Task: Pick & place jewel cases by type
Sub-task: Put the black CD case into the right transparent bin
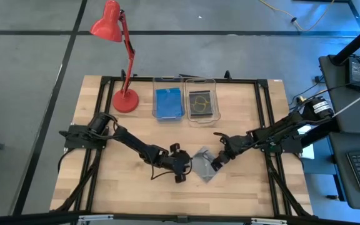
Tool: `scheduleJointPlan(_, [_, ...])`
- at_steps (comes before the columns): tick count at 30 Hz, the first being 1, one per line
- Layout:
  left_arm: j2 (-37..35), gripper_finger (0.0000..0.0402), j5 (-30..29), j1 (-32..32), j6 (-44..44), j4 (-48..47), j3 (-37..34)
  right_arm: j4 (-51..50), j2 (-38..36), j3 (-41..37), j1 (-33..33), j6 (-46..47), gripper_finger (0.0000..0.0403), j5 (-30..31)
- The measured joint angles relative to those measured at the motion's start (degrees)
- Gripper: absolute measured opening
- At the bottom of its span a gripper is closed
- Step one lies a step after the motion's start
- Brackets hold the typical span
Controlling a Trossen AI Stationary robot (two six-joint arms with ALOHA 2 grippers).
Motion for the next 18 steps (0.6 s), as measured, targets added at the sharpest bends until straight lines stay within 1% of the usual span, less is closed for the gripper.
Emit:
scheduleJointPlan(4, [0.04, 0.0143, -1.47, 0.04, -0.04, 0.11, 0.00, 0.08, -0.04, 0.00, -0.73, 0.28, 0.0190, -0.44])
scheduleJointPlan(18, [0.10, 0.0143, -2.37, 0.13, 0.01, 1.62, -0.15, 1.30, -0.04, -0.06, -2.25, 0.02, 0.0190, -1.12])
